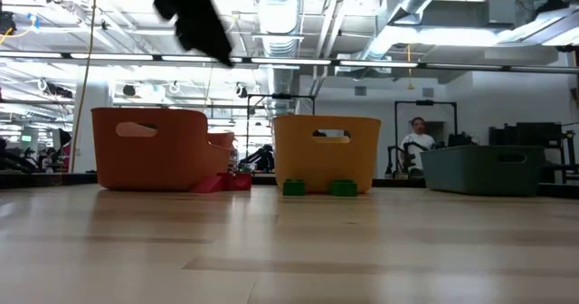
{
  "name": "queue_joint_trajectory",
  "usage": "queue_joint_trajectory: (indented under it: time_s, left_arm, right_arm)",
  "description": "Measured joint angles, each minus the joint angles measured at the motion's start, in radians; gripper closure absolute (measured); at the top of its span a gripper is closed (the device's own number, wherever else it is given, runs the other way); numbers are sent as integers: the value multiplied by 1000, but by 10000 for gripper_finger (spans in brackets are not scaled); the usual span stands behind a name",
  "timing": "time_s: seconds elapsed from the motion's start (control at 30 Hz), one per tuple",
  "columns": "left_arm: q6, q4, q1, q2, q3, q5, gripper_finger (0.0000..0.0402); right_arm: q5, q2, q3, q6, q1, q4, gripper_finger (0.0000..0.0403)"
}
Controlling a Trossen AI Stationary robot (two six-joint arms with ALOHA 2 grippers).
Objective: Sort blocks
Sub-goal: Put the red block into the top orange bin
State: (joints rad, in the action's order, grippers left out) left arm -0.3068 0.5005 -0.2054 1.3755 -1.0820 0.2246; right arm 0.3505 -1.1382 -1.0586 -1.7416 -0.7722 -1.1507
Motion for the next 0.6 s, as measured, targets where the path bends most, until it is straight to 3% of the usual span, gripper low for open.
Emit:
queue_joint_trajectory:
  time_s: [0.27,0.43,0.6]
  left_arm:
    - [-179,134,-83,1,126,37,194]
    - [-142,131,-89,1,141,78,194]
    - [-61,130,-16,1,143,87,194]
  right_arm:
    - [198,-58,-12,309,231,200,163]
    - [208,-126,-12,545,371,393,163]
    - [192,-182,-12,656,450,561,163]
